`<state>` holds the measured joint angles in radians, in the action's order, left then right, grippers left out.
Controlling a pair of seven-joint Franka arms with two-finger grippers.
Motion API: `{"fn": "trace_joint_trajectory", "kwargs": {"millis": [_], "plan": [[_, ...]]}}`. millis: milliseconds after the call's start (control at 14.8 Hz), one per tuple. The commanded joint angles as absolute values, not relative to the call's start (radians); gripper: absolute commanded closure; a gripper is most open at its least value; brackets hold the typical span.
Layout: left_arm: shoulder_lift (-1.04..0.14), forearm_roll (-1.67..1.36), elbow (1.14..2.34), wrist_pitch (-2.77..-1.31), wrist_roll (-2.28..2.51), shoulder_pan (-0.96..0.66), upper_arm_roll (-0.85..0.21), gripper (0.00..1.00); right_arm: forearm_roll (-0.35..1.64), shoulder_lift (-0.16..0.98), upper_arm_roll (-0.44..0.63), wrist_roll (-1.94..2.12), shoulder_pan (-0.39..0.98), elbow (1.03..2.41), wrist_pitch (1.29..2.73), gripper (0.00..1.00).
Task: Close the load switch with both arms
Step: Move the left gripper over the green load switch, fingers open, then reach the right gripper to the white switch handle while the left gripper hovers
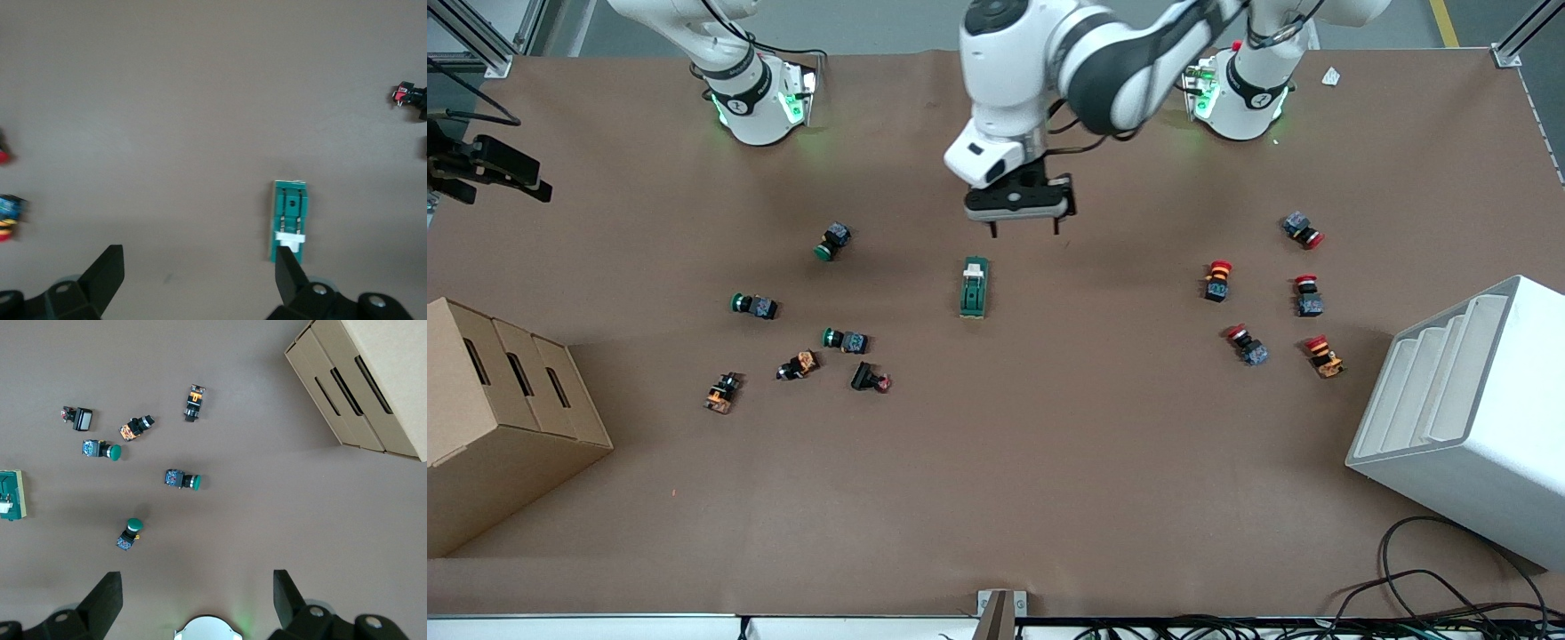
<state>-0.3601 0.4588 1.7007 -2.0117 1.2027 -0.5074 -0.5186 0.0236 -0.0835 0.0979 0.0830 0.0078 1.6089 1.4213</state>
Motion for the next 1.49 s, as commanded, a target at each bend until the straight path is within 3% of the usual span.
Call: {"fn": "trace_joint_trajectory", "kwargs": {"millis": [0, 407, 610, 949, 1220, 1424], "plan": [[-0.414, 0.569, 1.730, -2.080, 1.371, -0.563, -0.515, 0.00, 0.015, -0.106, 0.100, 0.087, 0.011, 1.609, 1.422, 0.00], [-0.612, 0.881, 1.732, -2.154, 1.826, -0.718, -0.515, 0.00, 0.017, -0.081, 0.107, 0.084, -0.003, 1.582, 1.422, 0.00], [-0.689, 1.101, 1.755, -2.155, 2.050, -0.773, -0.515, 0.00, 0.009, 0.001, 0.107, 0.083, -0.011, 1.577, 1.436, 0.00], [-0.710, 1.403, 1.870, -2.155, 2.270, -0.807, -0.515, 0.00, -0.029, 0.167, 0.098, 0.072, 0.015, 1.542, 1.439, 0.00], [-0.735, 1.624, 1.930, -2.145, 2.437, -0.813, -0.512, 0.00, 0.125, 0.166, 0.098, -0.275, 0.107, 1.563, 1.440, 0.00], [-0.779, 1.742, 1.934, -2.068, 2.490, -0.815, -0.508, 0.00, 0.217, 0.167, 0.098, -0.522, 0.224, 1.640, 1.532, 0.00]]}}
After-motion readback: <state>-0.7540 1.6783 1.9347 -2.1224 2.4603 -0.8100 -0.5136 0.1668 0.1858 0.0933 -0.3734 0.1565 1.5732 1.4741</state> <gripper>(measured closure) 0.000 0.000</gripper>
